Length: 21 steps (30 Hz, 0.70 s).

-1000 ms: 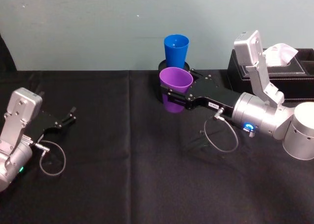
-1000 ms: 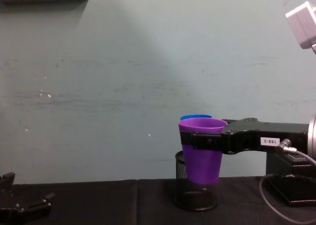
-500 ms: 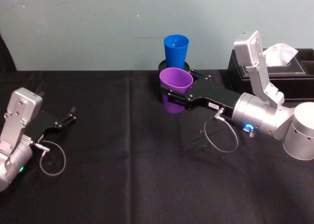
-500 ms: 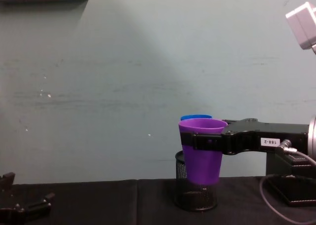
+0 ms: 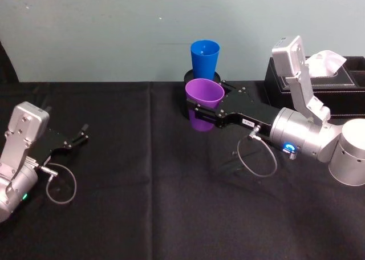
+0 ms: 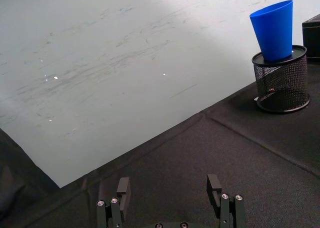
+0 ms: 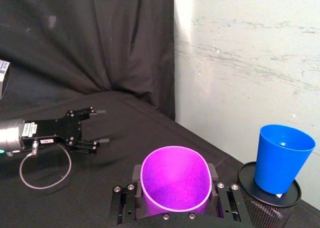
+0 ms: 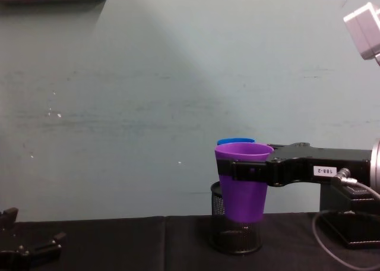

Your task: Pick up one cup with a gripper and tap it against the other cup.

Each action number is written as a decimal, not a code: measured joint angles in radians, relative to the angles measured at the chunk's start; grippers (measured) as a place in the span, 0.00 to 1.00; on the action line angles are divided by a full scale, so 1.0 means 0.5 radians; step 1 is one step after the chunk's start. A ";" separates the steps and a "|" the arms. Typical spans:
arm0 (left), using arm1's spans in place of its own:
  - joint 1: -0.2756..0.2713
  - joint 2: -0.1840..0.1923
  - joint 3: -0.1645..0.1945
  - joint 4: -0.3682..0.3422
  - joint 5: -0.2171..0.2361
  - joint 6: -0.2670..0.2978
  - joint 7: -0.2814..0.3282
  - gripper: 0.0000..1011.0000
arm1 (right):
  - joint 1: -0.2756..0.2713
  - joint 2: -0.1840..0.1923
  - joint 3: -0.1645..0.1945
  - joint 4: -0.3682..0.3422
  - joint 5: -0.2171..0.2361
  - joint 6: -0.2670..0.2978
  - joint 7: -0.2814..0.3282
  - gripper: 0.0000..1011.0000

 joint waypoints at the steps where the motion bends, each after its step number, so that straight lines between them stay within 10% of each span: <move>1: 0.000 0.000 0.000 0.000 0.000 0.000 0.000 0.99 | 0.000 0.000 0.000 0.000 0.000 0.000 0.000 0.72; 21: 0.000 0.000 0.000 0.000 0.000 0.000 0.000 0.99 | 0.000 0.000 0.000 0.000 0.000 0.000 0.000 0.72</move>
